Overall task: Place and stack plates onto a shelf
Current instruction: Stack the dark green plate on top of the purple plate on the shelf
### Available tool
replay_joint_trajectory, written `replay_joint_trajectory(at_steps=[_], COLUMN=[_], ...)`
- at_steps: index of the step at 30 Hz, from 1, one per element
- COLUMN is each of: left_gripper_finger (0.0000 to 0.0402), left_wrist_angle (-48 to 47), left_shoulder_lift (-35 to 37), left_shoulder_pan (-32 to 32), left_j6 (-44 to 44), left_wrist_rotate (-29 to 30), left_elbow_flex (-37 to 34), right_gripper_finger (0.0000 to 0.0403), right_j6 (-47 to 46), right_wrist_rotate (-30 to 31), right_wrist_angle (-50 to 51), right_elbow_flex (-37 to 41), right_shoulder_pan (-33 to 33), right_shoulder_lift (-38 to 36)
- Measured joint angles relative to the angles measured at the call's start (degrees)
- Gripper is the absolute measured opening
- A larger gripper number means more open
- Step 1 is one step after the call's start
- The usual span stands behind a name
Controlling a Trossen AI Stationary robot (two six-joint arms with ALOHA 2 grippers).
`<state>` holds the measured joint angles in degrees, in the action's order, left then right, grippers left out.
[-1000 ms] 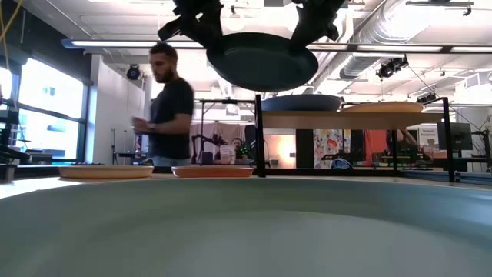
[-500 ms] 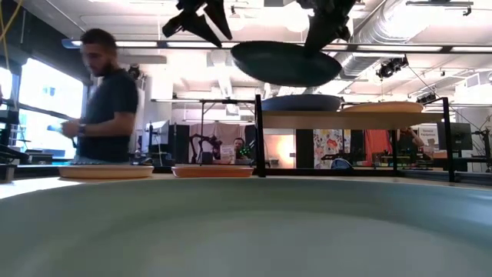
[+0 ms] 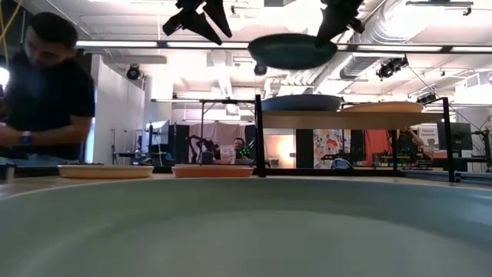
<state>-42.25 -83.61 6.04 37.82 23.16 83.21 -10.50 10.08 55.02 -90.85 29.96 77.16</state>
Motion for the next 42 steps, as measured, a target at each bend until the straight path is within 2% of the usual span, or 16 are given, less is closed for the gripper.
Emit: replay_joint_trajectory(at_steps=[5, 11, 16, 32, 42], left_gripper_finger=[0.0115, 0.0115, 0.0115, 0.0115, 0.0115], left_wrist_angle=[-0.19, -0.36, -0.37, -0.38, -1.69], left_shoulder_lift=[0.0, 0.0, 0.0, 0.0, 0.0], left_shoulder_pan=[0.0, -0.07, -0.07, -0.07, -0.07], left_j6=[-0.02, 0.03, 0.03, 0.05, 0.03], left_wrist_rotate=[-0.01, -0.03, -0.05, -1.56, -1.58], left_elbow_flex=[0.03, 0.03, 0.03, 0.03, 0.03], right_gripper_finger=[0.0, 0.0, 0.0, 0.0, 0.0], right_j6=[0.02, -1.48, -4.05, -4.66, -4.17], right_wrist_rotate=[-5.38, -13.69, -19.92, -19.97, -18.72], right_wrist_angle=[-0.04, 0.3, 0.56, 2.59, 2.57], right_elbow_flex=[-2.89, -1.2, 1.24, 1.77, 1.77], right_shoulder_pan=[8.03, 16.57, 19.34, 20.06, 20.04], right_shoulder_lift=[0.03, 2.04, 4.98, 11.91, 12.27])
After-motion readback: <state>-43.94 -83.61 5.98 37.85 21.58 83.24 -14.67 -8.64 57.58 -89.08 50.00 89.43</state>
